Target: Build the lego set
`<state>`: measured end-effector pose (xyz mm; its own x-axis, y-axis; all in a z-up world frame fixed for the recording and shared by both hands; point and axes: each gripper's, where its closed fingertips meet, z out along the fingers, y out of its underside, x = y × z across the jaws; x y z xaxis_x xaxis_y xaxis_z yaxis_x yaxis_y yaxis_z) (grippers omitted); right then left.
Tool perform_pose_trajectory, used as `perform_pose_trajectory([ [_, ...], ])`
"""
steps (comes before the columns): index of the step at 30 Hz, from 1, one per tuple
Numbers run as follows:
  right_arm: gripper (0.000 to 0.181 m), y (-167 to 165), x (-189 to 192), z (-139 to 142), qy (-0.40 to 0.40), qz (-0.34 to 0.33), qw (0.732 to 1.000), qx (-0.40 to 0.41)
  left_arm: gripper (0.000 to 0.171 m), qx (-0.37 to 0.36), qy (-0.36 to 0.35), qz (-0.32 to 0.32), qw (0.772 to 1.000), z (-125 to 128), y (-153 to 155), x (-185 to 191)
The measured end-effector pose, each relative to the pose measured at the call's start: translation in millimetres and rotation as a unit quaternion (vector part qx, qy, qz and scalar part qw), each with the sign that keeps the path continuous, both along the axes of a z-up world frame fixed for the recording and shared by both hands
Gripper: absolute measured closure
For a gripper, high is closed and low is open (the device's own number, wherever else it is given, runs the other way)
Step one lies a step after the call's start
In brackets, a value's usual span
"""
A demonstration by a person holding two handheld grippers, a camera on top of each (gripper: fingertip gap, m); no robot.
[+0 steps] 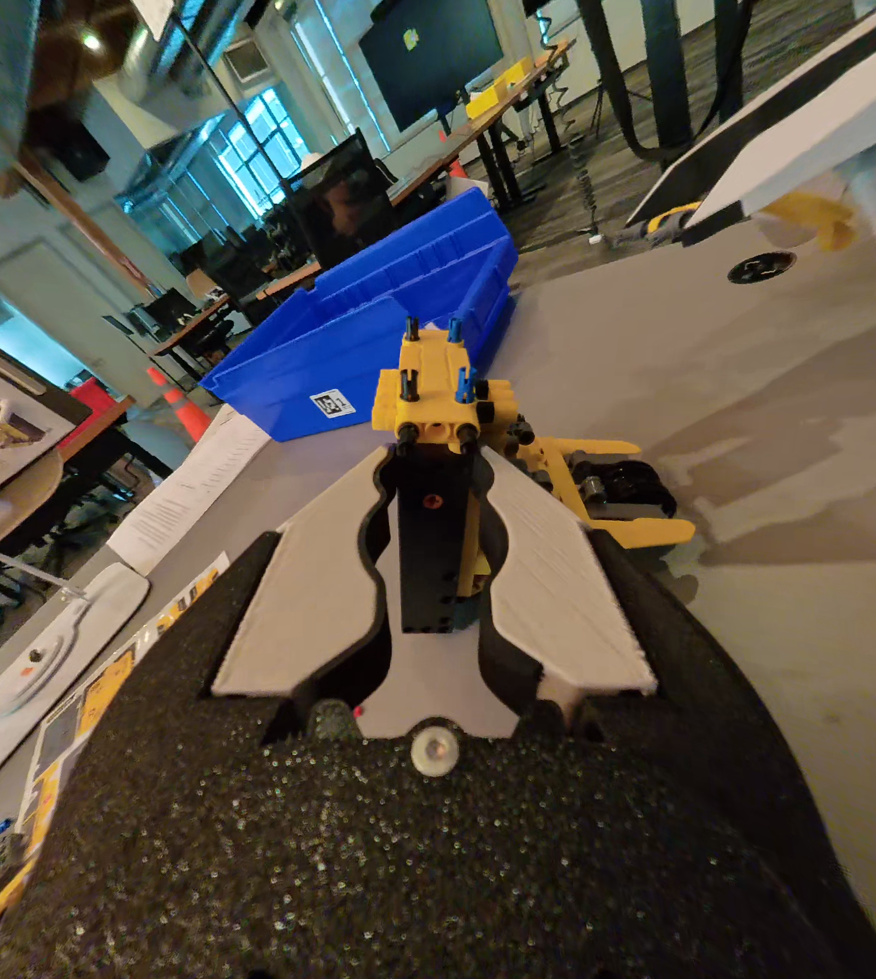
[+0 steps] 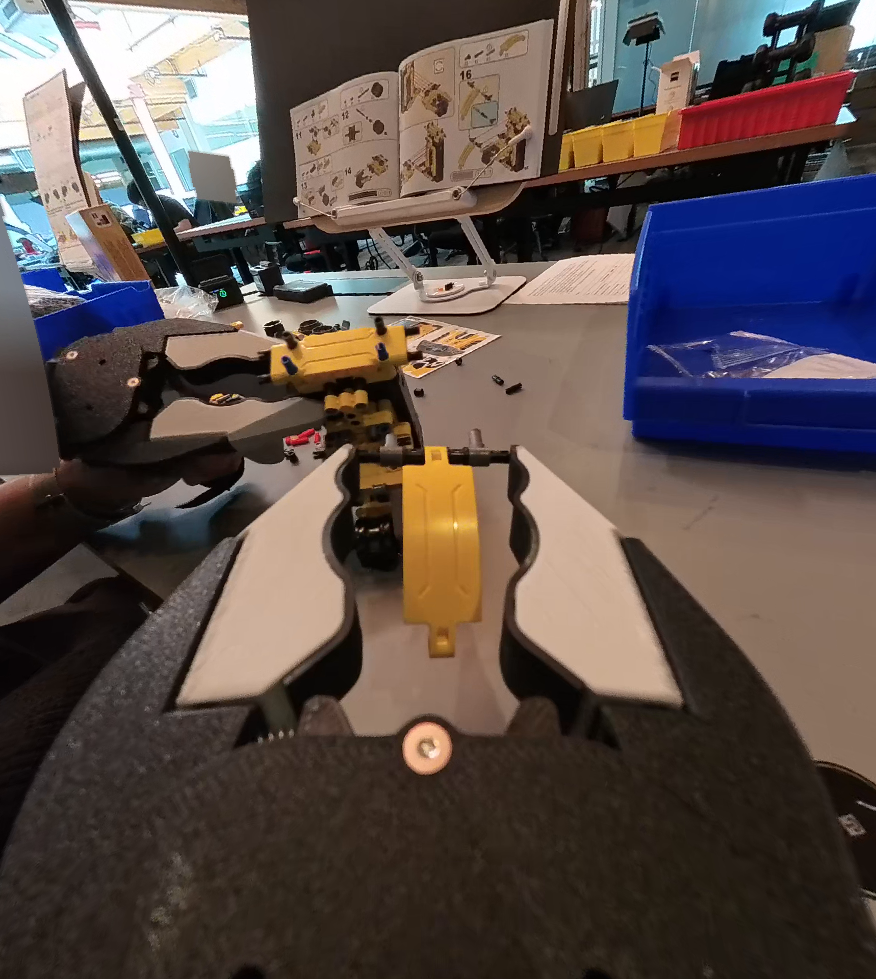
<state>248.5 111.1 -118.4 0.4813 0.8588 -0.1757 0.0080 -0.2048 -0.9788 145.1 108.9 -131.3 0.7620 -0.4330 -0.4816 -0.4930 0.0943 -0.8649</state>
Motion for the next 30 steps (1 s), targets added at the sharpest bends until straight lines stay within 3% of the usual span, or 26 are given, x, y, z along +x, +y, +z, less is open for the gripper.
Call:
perform_pose_trajectory([
  [10, 0.125, -7, -8, 15, 0.018, 0.013, 1.000, 0.022, 0.132, -0.049, -0.089, 0.008, 0.995, 6, -10, -9],
  [14, 0.126, -18, -18, 25, 0.012, 0.024, 0.997, 0.069, 0.129, -0.060, -0.125, 0.032, 0.990, 10, -33, -32],
  [17, 0.126, -37, -38, 33, -0.002, 0.052, 0.990, 0.130, 0.130, -0.079, -0.206, 0.027, 0.975, 20, -56, -44],
  [19, 0.126, -56, -59, 35, -0.025, 0.085, 0.979, 0.184, 0.130, -0.128, -0.300, -0.026, 0.945, 29, -73, -34],
  [20, 0.126, -67, -70, 36, -0.038, 0.104, 0.971, 0.212, 0.130, -0.160, -0.355, -0.061, 0.919, 35, -80, -27],
  [24, 0.126, -105, -104, 41, -0.079, 0.159, 0.935, 0.307, 0.130, -0.272, -0.526, -0.196, 0.782, 61, -102, -16],
  [25, 0.126, -112, -109, 42, -0.086, 0.171, 0.927, 0.323, 0.129, -0.286, -0.542, -0.206, 0.763, 61, -104, -18],
  [30, 0.126, -135, -125, 44, -0.120, 0.219, 0.899, 0.360, 0.133, -0.311, -0.563, -0.250, 0.723, 61, -122, -21],
])
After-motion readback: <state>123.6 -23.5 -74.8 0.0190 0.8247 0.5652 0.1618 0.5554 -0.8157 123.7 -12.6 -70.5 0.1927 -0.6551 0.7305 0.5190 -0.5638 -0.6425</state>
